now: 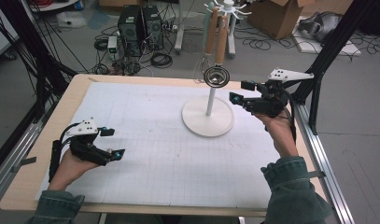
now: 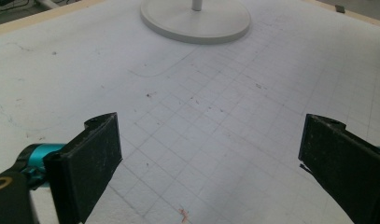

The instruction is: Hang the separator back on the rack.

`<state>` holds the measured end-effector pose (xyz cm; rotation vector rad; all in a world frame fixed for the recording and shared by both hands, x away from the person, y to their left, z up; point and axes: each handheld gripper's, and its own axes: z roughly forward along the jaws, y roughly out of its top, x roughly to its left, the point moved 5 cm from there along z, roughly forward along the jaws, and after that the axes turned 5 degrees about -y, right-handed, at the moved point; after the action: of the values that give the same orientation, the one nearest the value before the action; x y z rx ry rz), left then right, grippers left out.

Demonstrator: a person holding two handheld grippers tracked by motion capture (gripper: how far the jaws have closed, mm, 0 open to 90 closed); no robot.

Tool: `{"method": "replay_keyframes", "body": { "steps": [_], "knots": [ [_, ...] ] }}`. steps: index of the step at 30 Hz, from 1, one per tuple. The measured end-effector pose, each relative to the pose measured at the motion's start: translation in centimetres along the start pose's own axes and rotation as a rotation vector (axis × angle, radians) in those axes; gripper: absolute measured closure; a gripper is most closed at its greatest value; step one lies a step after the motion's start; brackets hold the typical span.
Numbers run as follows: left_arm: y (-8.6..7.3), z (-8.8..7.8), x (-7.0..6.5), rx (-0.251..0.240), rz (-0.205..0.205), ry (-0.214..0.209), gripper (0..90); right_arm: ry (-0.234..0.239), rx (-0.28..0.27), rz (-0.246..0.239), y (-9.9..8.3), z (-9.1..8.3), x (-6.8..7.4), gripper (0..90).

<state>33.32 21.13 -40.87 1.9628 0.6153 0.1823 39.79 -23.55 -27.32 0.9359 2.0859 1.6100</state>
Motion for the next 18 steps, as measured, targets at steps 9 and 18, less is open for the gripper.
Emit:
{"method": "replay_keyframes", "body": {
  "steps": [9,18],
  "knots": [
    [-0.1,0.0,0.1,0.003,-0.001,0.003,6.1,-0.004,0.019,0.011,-2.3,-0.1,0.3,21.2],
    [0.0,-0.1,0.1,-0.003,-0.002,0.005,6.1,-0.004,0.039,0.014,-4.2,0.1,0.7,21.2]
  ]
}}
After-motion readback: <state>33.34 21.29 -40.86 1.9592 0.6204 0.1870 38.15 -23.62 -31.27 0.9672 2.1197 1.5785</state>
